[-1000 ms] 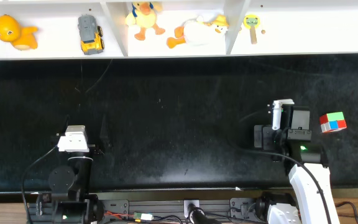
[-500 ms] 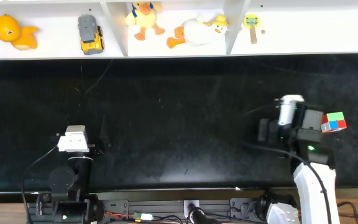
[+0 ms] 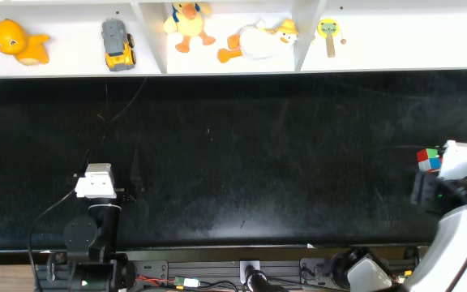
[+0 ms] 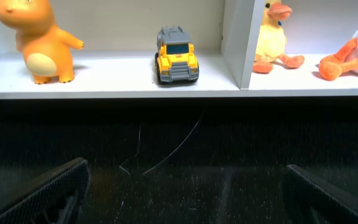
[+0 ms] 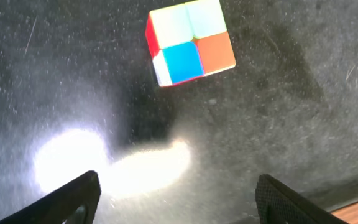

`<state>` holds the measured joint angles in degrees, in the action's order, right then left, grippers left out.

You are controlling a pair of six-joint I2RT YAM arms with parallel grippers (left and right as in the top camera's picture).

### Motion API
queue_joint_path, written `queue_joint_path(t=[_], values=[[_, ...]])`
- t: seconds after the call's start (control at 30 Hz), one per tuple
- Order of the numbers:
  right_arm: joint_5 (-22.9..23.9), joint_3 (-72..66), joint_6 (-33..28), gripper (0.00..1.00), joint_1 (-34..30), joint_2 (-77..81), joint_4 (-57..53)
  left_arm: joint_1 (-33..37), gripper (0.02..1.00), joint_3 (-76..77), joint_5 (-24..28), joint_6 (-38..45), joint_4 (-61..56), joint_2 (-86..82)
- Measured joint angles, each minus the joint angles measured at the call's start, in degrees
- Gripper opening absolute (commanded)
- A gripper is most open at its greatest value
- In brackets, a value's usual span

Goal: Store Toys

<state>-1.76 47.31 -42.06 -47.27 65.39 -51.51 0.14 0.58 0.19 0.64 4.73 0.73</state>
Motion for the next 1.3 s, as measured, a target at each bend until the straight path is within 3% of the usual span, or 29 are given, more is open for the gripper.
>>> queue_joint_path(t=[0.23,0.47,0.7,1.03,1.3], values=[[-2.6,9.5,-8.6,0.842,-4.5,10.1,-2.3,0.0,0.998,0.0,0.0,0.0,0.0,0.0],[-3.5,13.0,-13.5,0.844,-4.9,17.8,0.9,0.0,0.998,0.0,0.0,0.0,0.0,0.0],[-4.4,13.2,-14.8,0.853,-4.9,23.0,2.7,0.0,0.998,0.0,0.0,0.0,0.0,0.0],[-9.9,13.2,-15.0,0.901,-4.8,24.7,4.4,0.0,0.998,0.0,0.0,0.0,0.0,0.0],[-10.5,13.2,-14.1,0.901,-3.6,27.6,4.6,0.0,0.998,0.0,0.0,0.0,0.0,0.0]])
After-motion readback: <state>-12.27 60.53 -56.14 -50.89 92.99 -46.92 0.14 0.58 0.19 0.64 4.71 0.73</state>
